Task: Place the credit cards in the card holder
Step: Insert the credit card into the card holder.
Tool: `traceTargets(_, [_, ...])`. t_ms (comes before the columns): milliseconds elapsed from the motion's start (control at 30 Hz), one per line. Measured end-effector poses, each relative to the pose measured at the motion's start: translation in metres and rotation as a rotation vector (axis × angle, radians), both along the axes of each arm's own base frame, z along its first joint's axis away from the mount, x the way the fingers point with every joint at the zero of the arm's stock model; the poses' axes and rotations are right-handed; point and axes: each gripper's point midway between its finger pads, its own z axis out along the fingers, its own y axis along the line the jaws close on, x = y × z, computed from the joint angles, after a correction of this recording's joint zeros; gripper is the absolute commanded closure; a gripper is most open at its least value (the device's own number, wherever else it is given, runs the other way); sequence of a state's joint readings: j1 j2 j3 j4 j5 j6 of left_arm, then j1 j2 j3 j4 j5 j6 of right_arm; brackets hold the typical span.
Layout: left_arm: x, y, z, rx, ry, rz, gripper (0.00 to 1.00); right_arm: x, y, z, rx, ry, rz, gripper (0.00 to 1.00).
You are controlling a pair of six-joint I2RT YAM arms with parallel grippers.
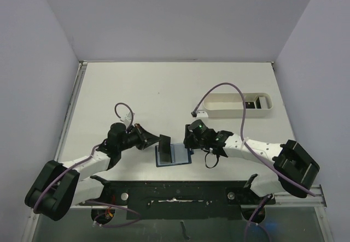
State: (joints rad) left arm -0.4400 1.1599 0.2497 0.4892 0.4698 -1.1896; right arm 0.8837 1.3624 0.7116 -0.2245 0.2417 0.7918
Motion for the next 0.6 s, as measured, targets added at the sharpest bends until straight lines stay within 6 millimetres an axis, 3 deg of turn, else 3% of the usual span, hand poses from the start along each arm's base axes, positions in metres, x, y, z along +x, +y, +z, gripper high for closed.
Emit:
traceTargets(300, [-0.001, 0.000, -0.016, 0.008, 0.009, 0.003, 1.00, -0.007, 0.013, -0.013, 0.048, 0.040, 0.048, 0.61])
traceTargets(600, [-0.005, -0.002, -0.033, 0.012, 0.025, -0.006, 1.00, -0.014, 0.011, -0.032, 0.012, 0.083, 0.046, 0.68])
